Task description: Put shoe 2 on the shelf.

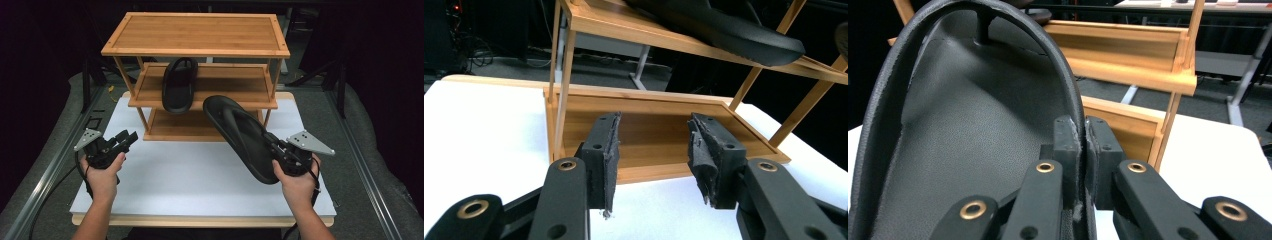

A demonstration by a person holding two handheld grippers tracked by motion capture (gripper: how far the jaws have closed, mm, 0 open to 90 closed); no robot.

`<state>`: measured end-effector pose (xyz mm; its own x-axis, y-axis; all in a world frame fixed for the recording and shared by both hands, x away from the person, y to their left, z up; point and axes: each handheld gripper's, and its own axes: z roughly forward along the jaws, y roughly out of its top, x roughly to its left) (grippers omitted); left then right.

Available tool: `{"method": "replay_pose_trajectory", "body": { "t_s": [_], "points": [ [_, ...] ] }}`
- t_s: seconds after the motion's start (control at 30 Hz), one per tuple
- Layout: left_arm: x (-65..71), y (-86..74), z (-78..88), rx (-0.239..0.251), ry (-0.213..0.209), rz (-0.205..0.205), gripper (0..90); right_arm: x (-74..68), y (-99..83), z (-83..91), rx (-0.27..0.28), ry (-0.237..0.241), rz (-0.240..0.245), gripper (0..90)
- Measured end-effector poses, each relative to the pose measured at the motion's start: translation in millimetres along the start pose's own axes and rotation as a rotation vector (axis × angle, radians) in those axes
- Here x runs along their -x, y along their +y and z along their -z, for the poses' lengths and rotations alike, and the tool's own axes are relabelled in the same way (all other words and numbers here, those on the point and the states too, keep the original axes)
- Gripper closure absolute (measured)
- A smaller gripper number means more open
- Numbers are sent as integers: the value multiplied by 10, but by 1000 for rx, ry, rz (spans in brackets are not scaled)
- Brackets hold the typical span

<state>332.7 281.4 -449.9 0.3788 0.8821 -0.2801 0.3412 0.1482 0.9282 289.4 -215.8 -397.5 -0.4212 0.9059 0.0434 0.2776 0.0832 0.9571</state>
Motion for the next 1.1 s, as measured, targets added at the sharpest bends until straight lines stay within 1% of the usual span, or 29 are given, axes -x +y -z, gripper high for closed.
{"method": "replay_pose_trajectory", "body": {
  "t_s": [0.07,0.1,0.13,0.2,0.23,0.27,0.3,0.33,0.37,0.4,0.43,0.47,0.5,0.53,0.57,0.6,0.63,0.67,0.7,0.73,0.77,0.8,0.83,0.87,0.93,1.0,1.03,1.07,1.1],
  "points": [
    [-5,3,-1,3,0,1,556,17,63,-90,1,-20,3,848],
    [-7,3,0,4,-1,2,556,17,63,-90,1,-20,3,848],
    [-9,1,-1,1,-1,2,555,33,101,-151,6,-29,-1,848],
    [-9,-4,-5,0,-2,5,555,45,139,-205,8,-45,-5,847],
    [-9,-4,-5,0,-2,5,555,45,139,-205,8,-45,-5,847],
    [-7,-7,-12,-1,-3,7,556,54,173,-262,17,-52,-18,848],
    [-7,-7,-12,-1,-3,7,556,54,173,-262,17,-52,-18,848],
    [-1,-6,-16,-4,-6,3,556,51,209,-320,15,-59,-27,848],
    [-1,-6,-16,-4,-6,3,556,51,209,-320,15,-59,-27,848],
    [2,-6,-17,-3,-6,1,556,41,249,-385,24,-72,-27,848],
    [3,-7,-17,-2,-6,2,556,36,267,-406,16,-85,-22,848],
    [2,-7,-17,-2,-7,3,556,32,295,-446,15,-86,-22,848],
    [2,-7,-17,-2,-7,3,555,32,295,-446,15,-86,-22,848],
    [2,-8,-16,-3,-6,2,556,32,340,-510,10,-89,-24,847],
    [2,-8,-16,-3,-6,2,556,32,340,-510,10,-89,-24,847],
    [0,-8,-18,-4,-7,3,556,30,385,-576,11,-94,-27,848],
    [0,-8,-18,-4,-7,3,555,30,385,-576,11,-94,-27,848],
    [1,-11,-21,-4,-8,4,555,25,428,-644,7,-103,-27,847],
    [1,-11,-21,-4,-8,4,556,25,428,-644,7,-103,-27,847],
    [4,-12,-25,-6,-10,3,555,17,468,-706,-1,-112,-28,848],
    [4,-12,-25,-6,-10,3,556,13,483,-729,-2,-125,-24,847],
    [4,-12,-27,-6,-10,4,556,13,483,-729,-2,-125,-24,847],
    [4,-12,-27,-6,-12,5,556,7,507,-767,-4,-139,-23,847],
    [4,-11,-26,-5,-13,4,556,12,541,-839,-2,-134,-24,847],
    [1,-10,-25,-5,-13,6,556,1,576,-904,-16,-159,-21,848],
    [0,-9,-25,-4,-15,8,556,-2,593,-937,-18,-162,-17,847],
    [0,-8,-26,-3,-15,8,556,-9,609,-971,-21,-179,-14,847],
    [0,-8,-27,-3,-16,8,556,-16,641,-1045,-20,-184,-14,847],
    [0,-8,-27,-3,-16,8,556,-16,641,-1045,-20,-184,-14,847]
  ]
}}
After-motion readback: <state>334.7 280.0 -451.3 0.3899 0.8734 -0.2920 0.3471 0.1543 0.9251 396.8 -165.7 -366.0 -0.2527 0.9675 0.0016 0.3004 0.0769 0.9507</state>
